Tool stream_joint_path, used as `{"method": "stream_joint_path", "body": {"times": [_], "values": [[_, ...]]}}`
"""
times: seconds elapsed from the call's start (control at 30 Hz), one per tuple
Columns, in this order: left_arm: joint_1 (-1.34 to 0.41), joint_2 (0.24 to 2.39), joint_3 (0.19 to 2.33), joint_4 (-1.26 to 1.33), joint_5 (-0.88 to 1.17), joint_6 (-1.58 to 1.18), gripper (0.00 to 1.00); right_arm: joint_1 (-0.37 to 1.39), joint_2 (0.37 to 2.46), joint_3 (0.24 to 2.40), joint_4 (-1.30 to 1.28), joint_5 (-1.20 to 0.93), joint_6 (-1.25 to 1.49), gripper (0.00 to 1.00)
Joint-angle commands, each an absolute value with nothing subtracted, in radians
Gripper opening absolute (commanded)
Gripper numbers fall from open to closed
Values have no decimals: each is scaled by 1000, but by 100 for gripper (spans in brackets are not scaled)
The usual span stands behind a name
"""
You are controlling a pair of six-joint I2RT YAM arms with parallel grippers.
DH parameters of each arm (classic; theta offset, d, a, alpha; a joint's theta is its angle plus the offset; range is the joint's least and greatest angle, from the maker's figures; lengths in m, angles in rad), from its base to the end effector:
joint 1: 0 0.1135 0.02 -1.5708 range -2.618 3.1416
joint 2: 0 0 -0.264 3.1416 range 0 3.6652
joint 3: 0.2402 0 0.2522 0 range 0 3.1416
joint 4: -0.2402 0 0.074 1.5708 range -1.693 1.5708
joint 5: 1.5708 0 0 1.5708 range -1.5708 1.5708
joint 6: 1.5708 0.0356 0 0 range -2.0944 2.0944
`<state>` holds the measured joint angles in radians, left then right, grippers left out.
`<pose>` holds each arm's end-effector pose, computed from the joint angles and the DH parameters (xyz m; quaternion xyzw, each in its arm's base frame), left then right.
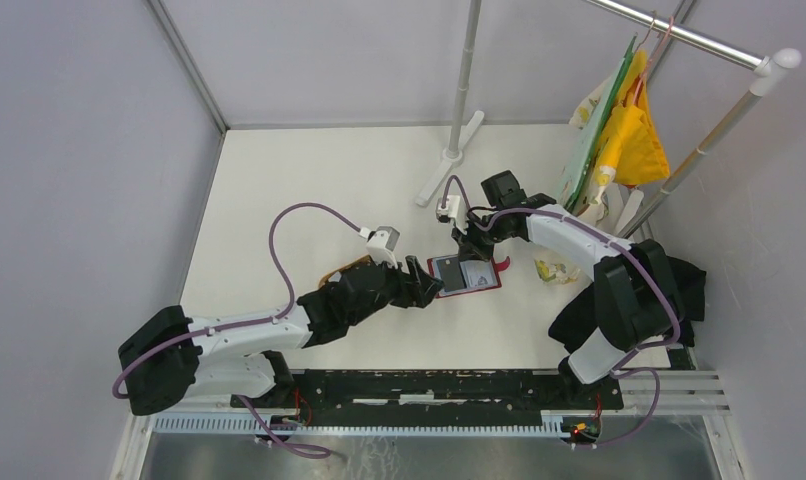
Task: Put the credit cards into the card holder
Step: Insert the credit card into the card holder.
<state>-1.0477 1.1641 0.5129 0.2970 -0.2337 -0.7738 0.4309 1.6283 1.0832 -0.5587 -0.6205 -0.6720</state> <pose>0.1314 -0.2113 0.2175 0.0453 0.8165 -0.3897 0.4236 0.2840 0.1533 0.2094 -0.5455 0.7521 0.2684 0.2545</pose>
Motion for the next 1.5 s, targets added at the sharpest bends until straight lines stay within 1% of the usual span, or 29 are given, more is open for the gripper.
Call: {"method": "stream_joint_path", "body": {"times": [0.0, 0.33, 0.6, 0.87, 1.27, 1.33, 1.47], "values": [[-1048, 1157, 520, 406, -248, -792, 79, 431, 1592, 1118, -567, -637, -698, 4], [-1049, 1238, 541, 454, -235, -761, 79, 432, 1628, 1116, -572, -656, -699, 5], [-1048, 1335, 600, 470, -222, -727, 77, 425, 1645, 1117, -577, -657, -704, 5], [-1047, 1353, 599, 462, -259, -711, 77, 419, 1661, 1117, -580, -657, -706, 4], [-1014, 1444, 616, 460, -268, -714, 75, 416, 1715, 1127, -597, -637, -718, 4], [-1003, 1458, 623, 452, -270, -723, 74, 417, 1715, 1122, -591, -635, -715, 4], [-982, 1492, 636, 440, -274, -751, 69, 416, 1720, 1118, -574, -616, -694, 4]]}}
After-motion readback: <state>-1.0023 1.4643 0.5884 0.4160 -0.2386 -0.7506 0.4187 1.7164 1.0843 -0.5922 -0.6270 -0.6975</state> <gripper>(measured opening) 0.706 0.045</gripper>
